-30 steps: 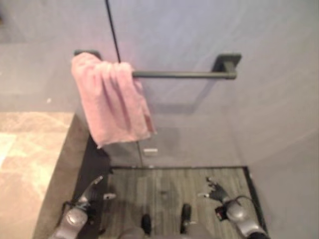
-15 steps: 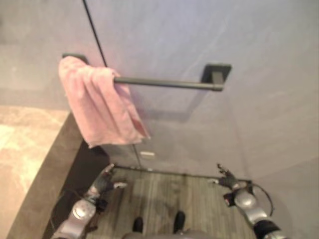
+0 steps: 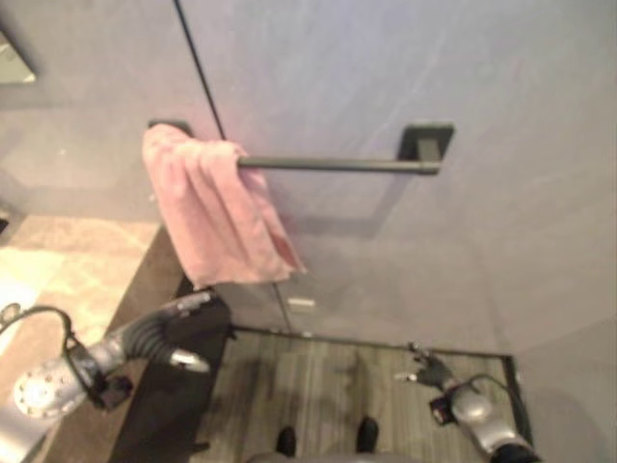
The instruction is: Put brush and paste in cup on sink, flatten towel.
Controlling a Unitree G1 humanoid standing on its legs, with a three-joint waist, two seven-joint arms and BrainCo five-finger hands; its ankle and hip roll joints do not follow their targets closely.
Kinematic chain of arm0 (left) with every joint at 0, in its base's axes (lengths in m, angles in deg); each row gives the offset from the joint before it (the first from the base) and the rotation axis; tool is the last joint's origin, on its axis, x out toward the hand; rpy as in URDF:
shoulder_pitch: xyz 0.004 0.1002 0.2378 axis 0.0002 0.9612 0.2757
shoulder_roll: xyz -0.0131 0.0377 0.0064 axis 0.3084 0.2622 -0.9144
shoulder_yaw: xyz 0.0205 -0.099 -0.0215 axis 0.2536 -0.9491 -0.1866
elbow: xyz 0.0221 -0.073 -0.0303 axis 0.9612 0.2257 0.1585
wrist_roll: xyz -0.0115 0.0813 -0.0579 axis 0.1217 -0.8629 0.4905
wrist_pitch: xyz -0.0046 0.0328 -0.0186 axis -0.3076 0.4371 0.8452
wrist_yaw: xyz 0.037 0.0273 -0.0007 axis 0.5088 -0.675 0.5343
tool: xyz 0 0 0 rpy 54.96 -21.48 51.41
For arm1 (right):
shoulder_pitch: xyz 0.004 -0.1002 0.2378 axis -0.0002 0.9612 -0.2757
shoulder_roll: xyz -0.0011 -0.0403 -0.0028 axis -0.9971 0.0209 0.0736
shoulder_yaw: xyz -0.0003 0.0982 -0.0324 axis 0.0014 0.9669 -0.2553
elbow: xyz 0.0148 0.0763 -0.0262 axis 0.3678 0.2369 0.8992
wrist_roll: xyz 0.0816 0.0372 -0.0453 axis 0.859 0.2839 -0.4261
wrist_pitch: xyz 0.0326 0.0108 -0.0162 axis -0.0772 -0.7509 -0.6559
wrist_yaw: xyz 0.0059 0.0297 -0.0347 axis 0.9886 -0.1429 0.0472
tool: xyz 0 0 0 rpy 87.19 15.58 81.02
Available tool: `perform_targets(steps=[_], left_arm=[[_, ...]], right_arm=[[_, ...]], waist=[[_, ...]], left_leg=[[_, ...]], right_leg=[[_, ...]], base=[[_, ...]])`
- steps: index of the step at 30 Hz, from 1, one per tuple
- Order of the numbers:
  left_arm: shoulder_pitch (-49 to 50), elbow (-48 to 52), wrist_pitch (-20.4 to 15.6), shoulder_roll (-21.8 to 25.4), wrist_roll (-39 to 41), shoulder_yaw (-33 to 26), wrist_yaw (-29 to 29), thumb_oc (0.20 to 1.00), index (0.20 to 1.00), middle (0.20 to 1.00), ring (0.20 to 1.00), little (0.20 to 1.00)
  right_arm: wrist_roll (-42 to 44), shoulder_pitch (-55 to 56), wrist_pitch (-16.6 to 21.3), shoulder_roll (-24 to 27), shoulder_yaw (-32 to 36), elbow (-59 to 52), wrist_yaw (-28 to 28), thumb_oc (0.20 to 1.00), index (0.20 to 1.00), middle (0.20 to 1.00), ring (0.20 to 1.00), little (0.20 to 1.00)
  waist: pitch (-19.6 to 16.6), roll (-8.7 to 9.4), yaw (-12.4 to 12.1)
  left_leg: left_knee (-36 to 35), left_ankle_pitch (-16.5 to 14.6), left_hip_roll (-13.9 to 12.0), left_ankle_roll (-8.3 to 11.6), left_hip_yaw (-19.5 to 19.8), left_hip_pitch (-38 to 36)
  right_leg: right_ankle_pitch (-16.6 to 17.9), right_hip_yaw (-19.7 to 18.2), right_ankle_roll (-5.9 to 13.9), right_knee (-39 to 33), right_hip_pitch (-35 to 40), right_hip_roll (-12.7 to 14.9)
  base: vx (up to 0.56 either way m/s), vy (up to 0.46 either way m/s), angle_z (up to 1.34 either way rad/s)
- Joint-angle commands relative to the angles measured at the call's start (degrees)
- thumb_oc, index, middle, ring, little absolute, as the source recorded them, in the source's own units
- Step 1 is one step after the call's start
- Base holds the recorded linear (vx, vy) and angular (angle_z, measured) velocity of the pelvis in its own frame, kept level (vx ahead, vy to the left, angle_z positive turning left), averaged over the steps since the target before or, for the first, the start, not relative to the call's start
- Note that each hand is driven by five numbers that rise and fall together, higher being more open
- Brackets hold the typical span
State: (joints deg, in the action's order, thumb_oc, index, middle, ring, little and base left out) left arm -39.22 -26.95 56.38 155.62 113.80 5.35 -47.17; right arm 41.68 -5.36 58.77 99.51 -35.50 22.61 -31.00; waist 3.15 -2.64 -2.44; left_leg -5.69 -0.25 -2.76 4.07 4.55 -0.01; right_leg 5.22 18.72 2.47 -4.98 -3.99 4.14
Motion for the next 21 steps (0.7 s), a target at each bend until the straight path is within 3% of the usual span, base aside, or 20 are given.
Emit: perform_targets(steps=[1, 4, 11, 21], left_arm=[[-1.23, -0.83, -4.37, 0.05, 10.53, -6.51, 1.99, 1.0, 1.0, 1.0, 1.0, 1.0], [-2.04, -4.43, -5.44, -2.48, 14.15, -10.07, 4.28, 1.0, 1.0, 1.0, 1.0, 1.0], [-4.63, -13.75, -6.93, -2.77, 7.31, -15.27, 10.45, 1.0, 1.0, 1.0, 1.0, 1.0], [-19.18, -22.65, -7.48, -2.96, 5.85, -11.17, 14.64, 1.0, 1.0, 1.0, 1.0, 1.0]], right_arm=[[-1.17, -3.39, 2.79, -0.47, -0.96, 0.23, 0.45, 1.0, 1.0, 1.0, 1.0, 1.0], [-1.1, -1.7, 3.15, 0.38, -0.43, -2.09, 0.54, 1.0, 1.0, 1.0, 1.0, 1.0], [-1.45, -0.08, 2.83, 1.22, 1.09, -3.94, 0.3, 1.0, 1.0, 1.0, 1.0, 1.0], [-2.27, 3.85, 1.74, 2.58, 3.62, -6.8, 1.02, 1.0, 1.0, 1.0, 1.0, 1.0]], waist=[[0.86, 2.17, -0.67], [0.6, 1.99, -1.2], [0.15, 1.99, -1.7], [0.15, 3.53, 0.49]], left_leg=[[0.69, -1.71, 0.87, -2.55, -0.13, 0.27], [0.69, -1.38, 1.48, -2.41, 0.67, 1.33], [0.69, -1.55, 1.91, -2.66, -0.3, 2.11], [0.69, -2.12, 1.81, -3.03, -2.79, 2.79]], right_leg=[[-1.52, 1.25, 6.84, -0.02, 3.0, 4.25], [-1.15, 2.58, 7.29, -0.02, 2.68, 5.12], [-0.7, 2.31, 7.88, -0.02, 1.88, 5.96], [-0.17, -0.42, 8.36, -0.02, -0.45, 5.77]], base=[[-0.01, 0.074, 0.12], [-0.02, 0.077, 0.24], [0.01, 0.06, 0.07], [0.02, 0.054, -0.15]])
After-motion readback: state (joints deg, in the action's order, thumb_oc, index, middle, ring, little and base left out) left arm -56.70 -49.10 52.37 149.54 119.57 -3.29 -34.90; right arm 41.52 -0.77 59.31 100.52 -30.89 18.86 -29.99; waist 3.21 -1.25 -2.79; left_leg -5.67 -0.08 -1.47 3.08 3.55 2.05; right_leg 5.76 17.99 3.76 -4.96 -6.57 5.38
